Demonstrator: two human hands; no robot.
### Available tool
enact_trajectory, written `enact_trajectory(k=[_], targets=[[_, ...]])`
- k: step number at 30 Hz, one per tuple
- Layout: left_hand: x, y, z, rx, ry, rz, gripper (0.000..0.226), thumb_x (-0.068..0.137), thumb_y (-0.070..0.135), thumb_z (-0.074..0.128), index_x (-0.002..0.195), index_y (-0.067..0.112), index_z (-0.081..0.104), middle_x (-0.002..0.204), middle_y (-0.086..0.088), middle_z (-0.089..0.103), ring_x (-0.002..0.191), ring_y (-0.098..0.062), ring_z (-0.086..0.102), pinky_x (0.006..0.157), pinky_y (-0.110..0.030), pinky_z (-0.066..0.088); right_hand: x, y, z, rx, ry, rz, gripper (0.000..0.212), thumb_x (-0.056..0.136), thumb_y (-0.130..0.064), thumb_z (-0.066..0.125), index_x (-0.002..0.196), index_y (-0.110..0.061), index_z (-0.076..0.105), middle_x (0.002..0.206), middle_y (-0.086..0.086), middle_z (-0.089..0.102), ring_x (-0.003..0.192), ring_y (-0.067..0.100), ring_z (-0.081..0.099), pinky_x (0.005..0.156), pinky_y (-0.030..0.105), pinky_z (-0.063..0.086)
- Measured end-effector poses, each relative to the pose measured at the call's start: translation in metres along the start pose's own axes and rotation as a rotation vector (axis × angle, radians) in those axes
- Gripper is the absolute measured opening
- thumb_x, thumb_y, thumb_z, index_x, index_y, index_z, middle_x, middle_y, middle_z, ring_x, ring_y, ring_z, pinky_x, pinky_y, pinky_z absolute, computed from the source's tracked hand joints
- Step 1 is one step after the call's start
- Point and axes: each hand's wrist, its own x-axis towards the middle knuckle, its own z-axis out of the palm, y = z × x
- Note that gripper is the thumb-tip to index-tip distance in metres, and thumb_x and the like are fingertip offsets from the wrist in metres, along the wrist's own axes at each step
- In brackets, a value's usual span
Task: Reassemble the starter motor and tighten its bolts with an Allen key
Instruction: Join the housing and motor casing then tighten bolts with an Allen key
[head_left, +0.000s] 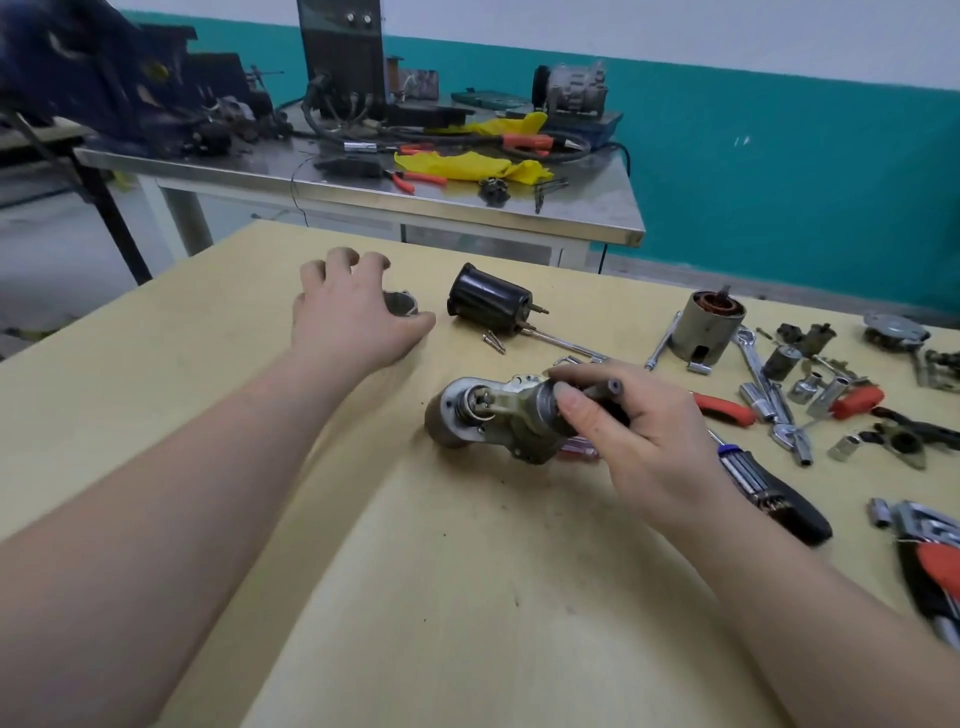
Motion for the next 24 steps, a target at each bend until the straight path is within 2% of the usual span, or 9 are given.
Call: enact_trajectory(k=[3, 5, 7, 10, 12, 15, 18, 21, 24], targets=[[0.029, -0.008, 0.006, 0.159, -0.256, 0.013, 0.093, 0.078, 0.077, 0.07, 0.156, 0.031, 0.046, 0.155, -0.006, 0.045, 0.143, -0.037, 0.036, 0.107, -0.054, 0.047, 0.001, 0.001, 0.004, -0.043, 0.021, -0.041, 0.016, 0.102, -0.017, 0.069, 0.114, -0.02, 0.079, 0.106, -0.009, 0.075, 0.103, 0.001, 0.066, 0.078, 0.013, 0.053], [0.039, -0.012, 0.012, 0.137, -0.35, 0.062, 0.094, 0.078, 0.071, 0.077, 0.156, 0.03, 0.046, 0.146, -0.009, 0.051, 0.134, -0.037, 0.045, 0.103, -0.051, 0.049, 0.0, 0.001, 0.007, -0.029, 0.023, -0.044, 0.014, 0.102, -0.018, 0.07, 0.112, -0.019, 0.08, 0.103, -0.009, 0.075, 0.103, 0.009, 0.068, 0.086, 0.036, 0.06], [0.043, -0.014, 0.012, 0.129, -0.363, 0.101, 0.097, 0.078, 0.064, 0.081, 0.161, 0.037, 0.037, 0.143, -0.011, 0.052, 0.129, -0.039, 0.05, 0.102, -0.049, 0.05, -0.001, -0.001, 0.011, 0.0, 0.012, -0.048, 0.013, 0.102, -0.018, 0.07, 0.111, -0.017, 0.08, 0.101, -0.007, 0.074, 0.1, 0.016, 0.07, 0.082, 0.05, 0.06], [0.047, -0.011, 0.006, 0.136, -0.453, 0.155, 0.095, 0.085, 0.049, 0.081, 0.163, 0.051, 0.029, 0.149, -0.008, 0.046, 0.127, -0.035, 0.054, 0.101, -0.048, 0.055, -0.003, -0.003, 0.018, -0.041, 0.048, -0.109, 0.017, 0.098, -0.024, 0.069, 0.108, -0.017, 0.081, 0.098, -0.005, 0.076, 0.096, 0.015, 0.07, 0.083, 0.045, 0.057], [0.046, -0.01, 0.0, 0.142, -0.533, 0.213, 0.091, 0.087, 0.037, 0.082, 0.161, 0.055, 0.033, 0.152, -0.002, 0.041, 0.128, -0.03, 0.055, 0.104, -0.048, 0.055, -0.006, -0.004, 0.021, -0.074, 0.066, -0.134, 0.017, 0.097, -0.026, 0.068, 0.106, -0.019, 0.081, 0.096, -0.006, 0.076, 0.094, 0.014, 0.07, 0.083, 0.04, 0.055], [0.032, -0.012, -0.013, 0.062, -0.542, 0.273, 0.096, 0.078, 0.029, 0.09, 0.157, 0.055, 0.042, 0.144, 0.005, 0.047, 0.127, -0.024, 0.053, 0.101, -0.041, 0.052, -0.011, 0.0, 0.024, -0.103, 0.052, -0.158, 0.019, 0.097, -0.029, 0.068, 0.109, -0.02, 0.08, 0.096, -0.007, 0.075, 0.093, 0.011, 0.069, 0.082, 0.034, 0.054], [0.004, -0.014, -0.027, -0.167, -0.476, 0.277, 0.094, 0.072, 0.034, 0.097, 0.148, 0.061, 0.049, 0.136, 0.014, 0.059, 0.115, -0.012, 0.061, 0.092, -0.032, 0.048, -0.015, 0.007, 0.026, -0.114, 0.014, -0.174, 0.023, 0.096, -0.029, 0.071, 0.116, -0.021, 0.08, 0.096, -0.005, 0.074, 0.091, 0.011, 0.067, 0.081, 0.032, 0.054], [-0.031, -0.011, -0.045, -0.599, -0.349, 0.221, 0.082, 0.067, 0.046, 0.099, 0.133, 0.069, 0.057, 0.127, 0.03, 0.066, 0.098, 0.001, 0.071, 0.077, -0.023, 0.059, -0.018, 0.012, 0.029, -0.169, -0.016, -0.203, 0.027, 0.097, -0.032, 0.07, 0.12, -0.022, 0.079, 0.091, -0.005, 0.071, 0.084, 0.012, 0.065, 0.076, 0.032, 0.054], [-0.061, -0.002, -0.064, -0.984, -0.273, 0.121, 0.078, 0.064, 0.052, 0.097, 0.134, 0.063, 0.062, 0.127, 0.029, 0.069, 0.101, -0.008, 0.078, 0.071, -0.027, 0.066, -0.017, 0.012, 0.03, -0.161, -0.017, -0.197, 0.028, 0.097, -0.035, 0.07, 0.12, -0.022, 0.079, 0.093, -0.006, 0.071, 0.086, 0.011, 0.066, 0.077, 0.032, 0.055]])
